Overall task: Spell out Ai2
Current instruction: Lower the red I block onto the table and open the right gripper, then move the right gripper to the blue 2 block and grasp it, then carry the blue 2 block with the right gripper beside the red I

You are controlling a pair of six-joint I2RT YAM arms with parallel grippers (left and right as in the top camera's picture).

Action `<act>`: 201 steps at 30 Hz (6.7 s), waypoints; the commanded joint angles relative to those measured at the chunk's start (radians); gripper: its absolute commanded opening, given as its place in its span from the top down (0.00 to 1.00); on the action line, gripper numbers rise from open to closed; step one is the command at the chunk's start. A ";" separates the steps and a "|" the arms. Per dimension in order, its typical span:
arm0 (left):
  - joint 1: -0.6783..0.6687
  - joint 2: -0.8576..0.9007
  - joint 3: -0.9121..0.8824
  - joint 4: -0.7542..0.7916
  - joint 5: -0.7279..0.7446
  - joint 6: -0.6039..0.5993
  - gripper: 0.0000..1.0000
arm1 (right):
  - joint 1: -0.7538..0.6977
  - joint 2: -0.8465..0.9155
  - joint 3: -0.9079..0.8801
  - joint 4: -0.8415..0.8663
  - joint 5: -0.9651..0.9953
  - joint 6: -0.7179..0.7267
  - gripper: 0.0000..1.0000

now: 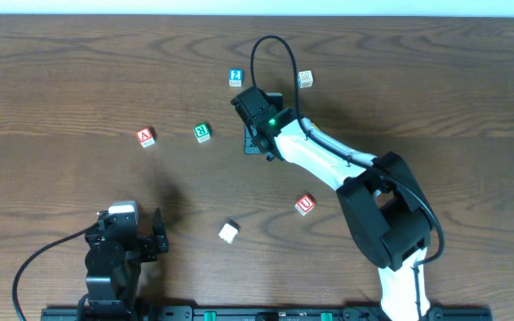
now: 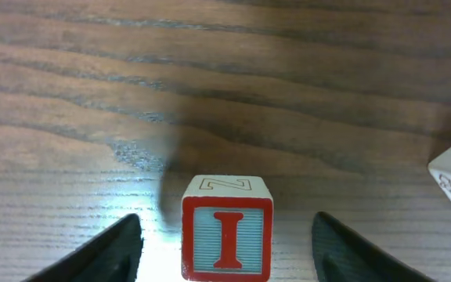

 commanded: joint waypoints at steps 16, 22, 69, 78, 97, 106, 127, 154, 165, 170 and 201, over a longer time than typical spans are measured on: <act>0.003 -0.006 -0.010 0.002 -0.014 0.006 0.05 | 0.007 0.010 0.383 -0.119 -0.014 -0.280 0.01; 0.003 -0.006 -0.010 0.002 -0.014 0.006 0.05 | -0.005 0.020 0.411 0.095 -0.048 -0.342 0.01; 0.003 -0.006 -0.010 0.002 -0.014 0.006 0.05 | -0.084 0.488 0.727 0.114 -0.116 -0.239 0.23; 0.003 -0.006 -0.010 0.002 -0.014 0.006 0.05 | -0.082 0.502 0.727 0.125 -0.115 -0.240 0.46; 0.003 -0.006 -0.010 0.002 -0.014 0.006 0.05 | -0.084 0.504 0.727 0.100 -0.111 -0.296 0.67; 0.003 -0.006 -0.010 0.002 -0.014 0.006 0.04 | -0.084 0.504 0.727 0.049 -0.111 -0.342 0.75; 0.003 -0.006 -0.010 0.002 -0.014 0.006 0.05 | -0.089 0.031 0.734 -0.393 -0.104 -0.330 0.99; 0.003 -0.006 -0.010 0.002 -0.014 0.006 0.05 | -0.118 -0.161 -0.025 -0.155 -0.148 -0.132 0.99; 0.003 -0.006 -0.010 0.002 -0.014 0.006 0.05 | -0.118 -0.133 -0.053 -0.116 -0.130 -0.139 0.99; 0.003 -0.006 -0.010 0.002 -0.014 0.006 0.05 | -0.116 -0.124 -0.091 -0.074 -0.130 -0.143 0.99; 0.003 -0.006 -0.010 0.002 -0.014 0.006 0.05 | -0.116 -0.069 -0.093 0.013 -0.114 -0.143 0.80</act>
